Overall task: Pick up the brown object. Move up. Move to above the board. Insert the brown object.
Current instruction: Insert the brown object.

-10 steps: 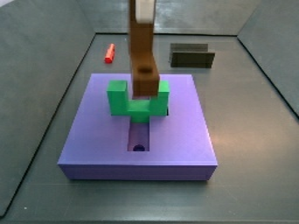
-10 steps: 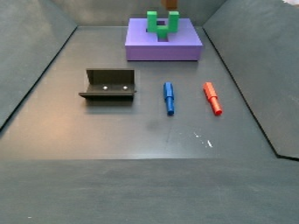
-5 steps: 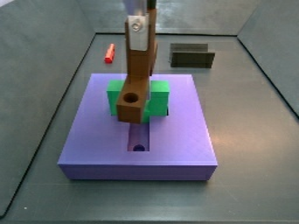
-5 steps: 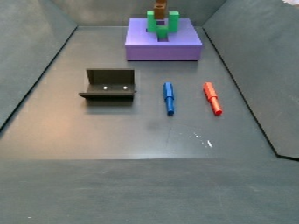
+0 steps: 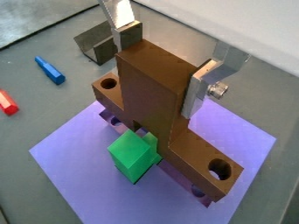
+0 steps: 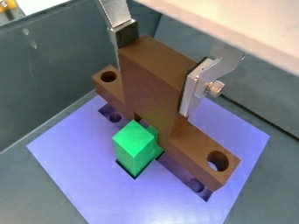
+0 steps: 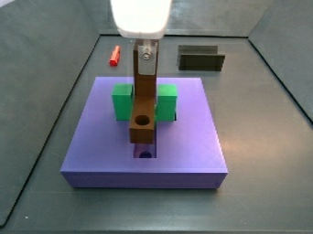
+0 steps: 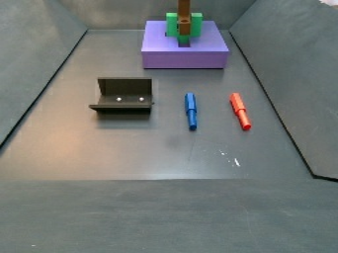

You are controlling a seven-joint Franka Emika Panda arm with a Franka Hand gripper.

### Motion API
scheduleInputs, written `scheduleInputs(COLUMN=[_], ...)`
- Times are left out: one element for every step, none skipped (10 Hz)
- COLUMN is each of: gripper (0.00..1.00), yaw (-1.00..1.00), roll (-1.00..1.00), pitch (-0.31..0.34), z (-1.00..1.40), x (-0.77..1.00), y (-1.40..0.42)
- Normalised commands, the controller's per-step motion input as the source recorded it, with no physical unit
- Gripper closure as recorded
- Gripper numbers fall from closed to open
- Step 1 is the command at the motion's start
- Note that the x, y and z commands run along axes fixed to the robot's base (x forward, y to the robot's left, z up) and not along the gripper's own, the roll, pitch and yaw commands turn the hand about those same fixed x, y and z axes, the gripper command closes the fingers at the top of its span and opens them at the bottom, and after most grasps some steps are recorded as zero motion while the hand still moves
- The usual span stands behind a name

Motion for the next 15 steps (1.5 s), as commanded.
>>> scheduleInputs(gripper=[1.0, 1.0, 1.0, 1.0, 1.0, 1.0, 1.0, 1.0, 1.0, 1.0, 1.0, 1.0, 1.0, 1.0, 1.0], yaw=[0.0, -0.03, -0.06, -0.07, -0.14, -0.18, -0.18, -0.09, -0.04, -0.05, -0.07, -0.07, -0.09, -0.11, -0.11], roll=[0.07, 0.14, 0.13, 0.04, 0.06, 0.02, 0.02, 0.02, 0.04, 0.05, 0.07, 0.12, 0.17, 0.16, 0.16], pitch=[0.006, 0.0, 0.0, 0.0, 0.0, 0.0, 0.0, 0.0, 0.046, 0.07, 0.09, 0.123, 0.15, 0.137, 0.123], z=[-0.29, -0.49, -0.47, -0.13, 0.03, 0.0, 0.0, 0.0, -0.06, -0.08, -0.14, -0.2, -0.22, -0.21, -0.23], x=[0.21, 0.0, 0.0, -0.05, -0.42, -0.33, -0.29, 0.0, 0.25, 0.29, 0.29, 0.21, 0.0, 0.0, 0.0], y=[0.0, 0.0, -0.03, 0.0, -0.05, -0.06, -0.06, -0.01, 0.0, 0.0, 0.0, 0.0, -0.01, -0.04, -0.05])
